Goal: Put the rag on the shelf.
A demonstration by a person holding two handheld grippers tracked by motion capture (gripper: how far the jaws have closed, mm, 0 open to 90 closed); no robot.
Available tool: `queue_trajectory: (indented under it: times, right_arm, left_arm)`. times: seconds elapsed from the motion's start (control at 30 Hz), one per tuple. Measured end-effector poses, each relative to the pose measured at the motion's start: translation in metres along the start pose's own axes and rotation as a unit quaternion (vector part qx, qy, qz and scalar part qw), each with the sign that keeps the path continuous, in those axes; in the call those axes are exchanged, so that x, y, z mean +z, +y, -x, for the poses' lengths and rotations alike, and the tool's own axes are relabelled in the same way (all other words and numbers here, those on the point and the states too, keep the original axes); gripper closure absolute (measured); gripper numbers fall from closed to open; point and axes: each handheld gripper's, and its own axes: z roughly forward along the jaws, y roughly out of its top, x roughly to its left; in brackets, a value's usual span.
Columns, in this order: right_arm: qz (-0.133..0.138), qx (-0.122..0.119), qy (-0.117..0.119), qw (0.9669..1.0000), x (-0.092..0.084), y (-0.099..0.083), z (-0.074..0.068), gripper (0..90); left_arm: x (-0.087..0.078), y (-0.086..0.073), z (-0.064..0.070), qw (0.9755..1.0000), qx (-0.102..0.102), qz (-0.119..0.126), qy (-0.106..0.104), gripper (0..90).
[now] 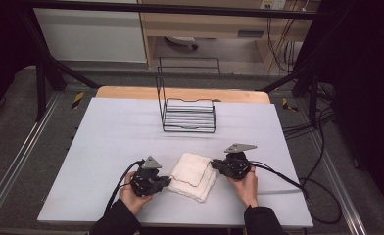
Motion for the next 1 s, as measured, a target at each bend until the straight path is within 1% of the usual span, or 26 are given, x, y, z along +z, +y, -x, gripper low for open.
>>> queue_trajectory:
  times: [0.03,0.1,0.2,0.27,0.33,0.37,0.4,0.47,0.53,0.57,0.63,0.67,0.73,0.77,0.83,0.87,0.9,0.97,1.0]
  right_arm:
    - [-0.001,-0.004,0.002,1.0,0.002,0.001,-0.001,82.1]
    - [-0.005,-0.005,0.002,1.0,0.007,0.002,-0.003,82.0]
    - [-0.007,-0.007,0.004,0.9999,0.009,0.001,-0.003,81.4]
    - [-0.006,-0.01,0.001,0.9999,0.01,0.0,-0.003,80.4]
    - [-0.003,-0.015,-0.002,0.9999,0.01,0.0,-0.003,77.0]
    - [0.0,-0.016,-0.002,0.9999,0.008,0.0,-0.003,74.2]
    - [0.005,-0.015,-0.003,0.9999,0.007,0.0,-0.003,69.6]
    - [0.016,-0.019,-0.007,0.9997,0.003,0.001,-0.003,56.9]
    - [0.022,-0.025,-0.013,0.9994,-0.003,0.002,-0.002,48.1]
    - [0.026,-0.021,-0.014,0.9993,-0.005,0.001,-0.002,43.2]
    - [0.034,-0.013,-0.016,0.9992,-0.01,-0.002,0.0,35.6]
    - [0.036,-0.007,-0.015,0.9992,-0.014,-0.004,0.002,31.0]
    - [0.036,-0.001,-0.015,0.9992,-0.018,-0.008,0.006,25.7]
    - [0.036,0.002,-0.018,0.9992,-0.02,-0.01,0.007,23.1]
    - [0.035,0.003,-0.023,0.9991,-0.024,-0.015,0.013,16.6]
    - [0.035,0.004,-0.021,0.9992,-0.027,-0.016,0.015,14.3]
    - [0.037,0.002,-0.021,0.9991,-0.028,-0.018,0.016,12.4]
    - [0.038,0.004,-0.018,0.9991,-0.031,-0.022,0.018,8.9]
    - [0.036,0.004,-0.015,0.9992,-0.033,-0.024,0.019,8.1]
  left_arm:
    - [-0.002,-0.003,0.0,1.0,-0.006,0.002,-0.004,83.3]
    - [-0.003,-0.008,0.002,1.0,-0.008,0.005,-0.003,82.9]
    - [-0.004,-0.011,0.006,0.9999,0.003,0.009,0.007,82.1]
    - [-0.002,-0.012,0.006,0.9999,0.005,0.008,0.009,81.0]
    - [-0.001,-0.012,0.005,1.0,0.003,0.007,0.004,76.8]
    - [-0.002,-0.012,0.005,1.0,0.003,0.007,0.003,74.0]
    - [-0.003,-0.011,0.004,0.9999,0.008,0.01,0.005,71.0]
    - [-0.007,-0.008,0.002,0.9997,0.012,0.017,0.014,62.2]
    - [-0.01,-0.003,-0.001,0.9994,0.017,0.023,0.019,55.1]
    - [-0.012,0.0,-0.003,0.9992,0.018,0.028,0.021,51.0]
    - [-0.012,0.007,-0.007,0.9994,0.015,0.028,0.018,43.9]
    - [-0.012,0.01,-0.009,0.9992,0.013,0.031,0.019,40.0]
    - [-0.009,0.016,-0.013,0.9992,0.007,0.035,0.02,34.1]
    - [-0.006,0.021,-0.015,0.999,0.01,0.036,0.024,32.1]
    - [-0.002,0.027,-0.018,0.999,0.009,0.036,0.027,26.2]
    - [0.001,0.03,-0.019,0.999,0.01,0.039,0.021,23.9]
    - [0.003,0.033,-0.02,0.9989,0.013,0.04,0.02,22.6]
    - [0.008,0.039,-0.023,0.9986,0.022,0.038,0.029,19.5]
    - [0.011,0.041,-0.025,0.9987,0.022,0.036,0.029,17.3]
